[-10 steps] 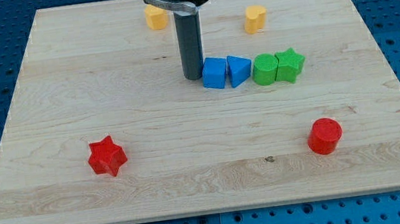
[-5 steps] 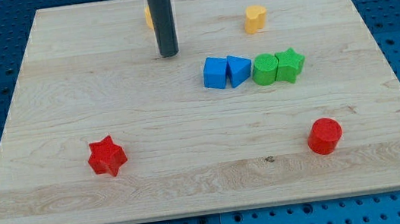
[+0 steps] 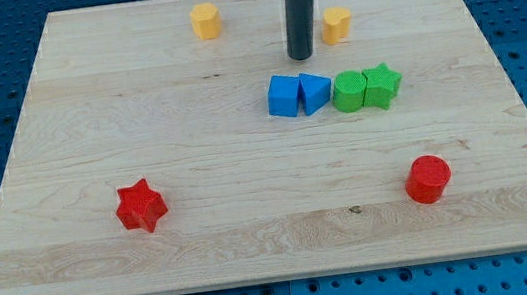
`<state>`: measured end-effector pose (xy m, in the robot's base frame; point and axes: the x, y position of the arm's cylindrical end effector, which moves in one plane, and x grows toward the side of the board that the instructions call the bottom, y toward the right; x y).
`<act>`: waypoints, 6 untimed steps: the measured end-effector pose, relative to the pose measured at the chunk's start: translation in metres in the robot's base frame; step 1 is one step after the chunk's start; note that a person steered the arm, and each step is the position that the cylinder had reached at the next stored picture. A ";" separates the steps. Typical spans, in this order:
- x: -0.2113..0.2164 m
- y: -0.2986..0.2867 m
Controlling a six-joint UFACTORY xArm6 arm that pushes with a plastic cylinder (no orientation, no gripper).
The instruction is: Move the yellow heart close to the yellow hexagon
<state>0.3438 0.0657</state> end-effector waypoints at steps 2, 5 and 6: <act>0.018 0.046; -0.022 0.091; -0.041 0.086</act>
<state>0.3028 0.1515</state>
